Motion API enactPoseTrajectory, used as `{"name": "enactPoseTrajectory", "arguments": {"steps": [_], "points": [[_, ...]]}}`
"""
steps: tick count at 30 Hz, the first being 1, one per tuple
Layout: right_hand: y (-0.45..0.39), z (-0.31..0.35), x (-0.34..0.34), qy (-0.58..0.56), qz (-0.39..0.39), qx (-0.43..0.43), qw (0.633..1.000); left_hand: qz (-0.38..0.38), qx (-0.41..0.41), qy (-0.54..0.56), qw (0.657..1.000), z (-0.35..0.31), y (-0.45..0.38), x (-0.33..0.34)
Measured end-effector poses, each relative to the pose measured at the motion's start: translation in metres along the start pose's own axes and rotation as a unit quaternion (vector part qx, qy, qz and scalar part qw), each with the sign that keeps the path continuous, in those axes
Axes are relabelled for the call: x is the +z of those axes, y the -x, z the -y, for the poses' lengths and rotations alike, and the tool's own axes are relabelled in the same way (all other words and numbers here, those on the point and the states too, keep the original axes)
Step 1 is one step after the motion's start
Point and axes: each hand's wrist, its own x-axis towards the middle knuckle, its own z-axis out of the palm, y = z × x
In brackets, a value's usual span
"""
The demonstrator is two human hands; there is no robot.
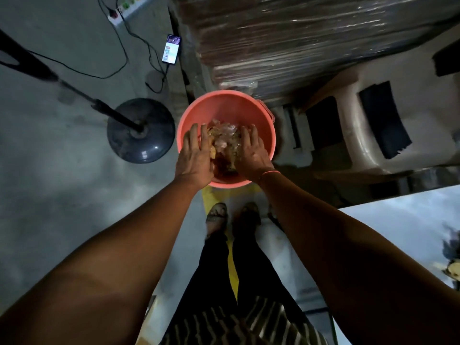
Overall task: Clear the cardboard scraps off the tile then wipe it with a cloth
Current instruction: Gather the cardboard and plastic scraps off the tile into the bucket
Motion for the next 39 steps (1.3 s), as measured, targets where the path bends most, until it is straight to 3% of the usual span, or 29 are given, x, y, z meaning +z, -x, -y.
{"name": "enactPoseTrajectory", "arguments": {"steps": [4, 12, 20, 27, 39], "points": [[0.022, 0.008, 0.002, 0.098, -0.045, -0.043, 0.993, -0.058, 0.047, -0.078, 0.994, -0.005, 0.015, -0.004], [0.073, 0.01, -0.017, 0.118, -0.142, -0.018, 0.983, -0.105, 0.094, -0.126, 0.982, -0.031, 0.038, -0.035], [0.153, -0.019, -0.053, 0.071, -0.215, 0.082, 0.971, -0.112, 0.224, -0.139, 0.958, -0.107, 0.066, -0.065], [0.234, -0.073, -0.07, 0.057, -0.295, 0.189, 0.935, -0.113, 0.344, -0.151, 0.92, -0.196, 0.089, -0.064], [0.384, -0.199, -0.052, -0.001, -0.335, 0.335, 0.881, -0.067, 0.486, -0.16, 0.857, -0.352, 0.165, -0.002]]}}
